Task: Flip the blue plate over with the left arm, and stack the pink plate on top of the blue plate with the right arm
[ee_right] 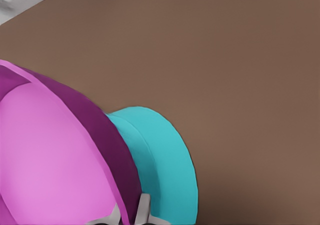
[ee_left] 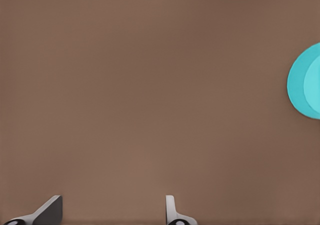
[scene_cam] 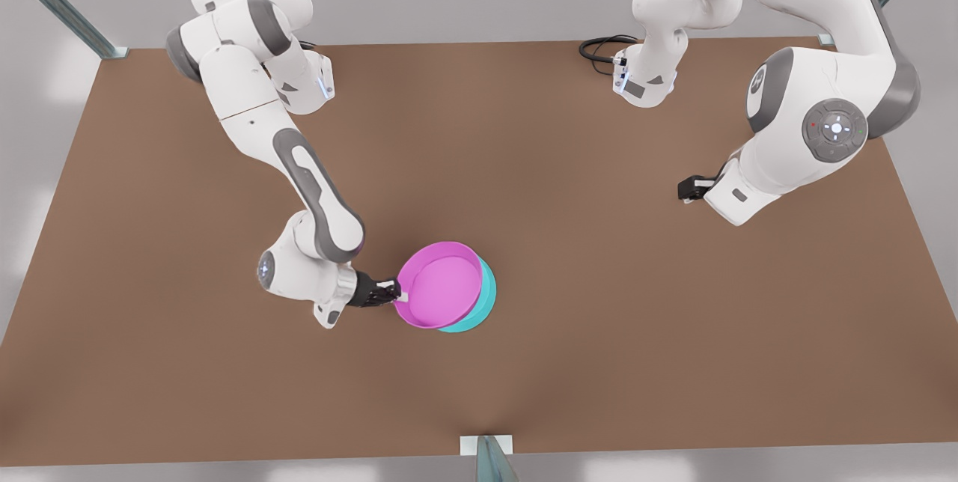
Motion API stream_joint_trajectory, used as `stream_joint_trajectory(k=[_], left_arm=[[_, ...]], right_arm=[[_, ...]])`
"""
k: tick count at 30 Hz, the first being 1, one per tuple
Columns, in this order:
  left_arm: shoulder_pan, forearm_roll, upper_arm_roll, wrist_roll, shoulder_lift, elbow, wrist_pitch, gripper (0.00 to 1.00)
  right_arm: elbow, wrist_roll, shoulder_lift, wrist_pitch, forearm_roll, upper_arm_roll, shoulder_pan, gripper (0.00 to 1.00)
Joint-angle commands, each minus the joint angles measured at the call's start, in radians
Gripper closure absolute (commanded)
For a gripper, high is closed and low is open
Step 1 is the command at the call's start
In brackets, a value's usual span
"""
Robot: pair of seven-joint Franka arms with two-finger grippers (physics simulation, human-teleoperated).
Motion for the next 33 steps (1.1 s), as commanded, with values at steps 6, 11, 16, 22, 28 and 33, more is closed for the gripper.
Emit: stream_joint_trajectory(k=[6,11,16,22,28,33], left_arm=[[0.000,0.001,0.000,0.021,-0.001,0.001,0.000,0.00],[0.000,0.001,0.000,0.021,-0.001,0.001,0.000,0.00],[0.002,0.002,0.000,0.021,0.001,0.001,0.003,0.00],[0.002,0.002,0.000,0.021,0.002,0.001,0.003,0.00],[0.002,0.002,0.000,0.021,0.002,0.001,0.005,0.00],[0.002,0.002,0.000,0.020,0.002,0.002,0.005,0.00]], right_arm=[[-0.044,0.536,-0.018,0.065,-0.013,-0.058,0.108,0.79],[-0.055,0.534,-0.018,0.062,-0.020,-0.078,0.114,0.79],[-0.093,0.534,-0.047,0.062,-0.023,-0.078,0.137,0.79],[-0.159,0.534,-0.082,0.054,-0.023,-0.078,0.145,0.03],[-0.153,0.533,-0.147,0.022,-0.024,-0.084,0.105,0.00],[0.103,0.419,-0.257,-0.610,-0.581,-0.414,-0.002,0.00]])
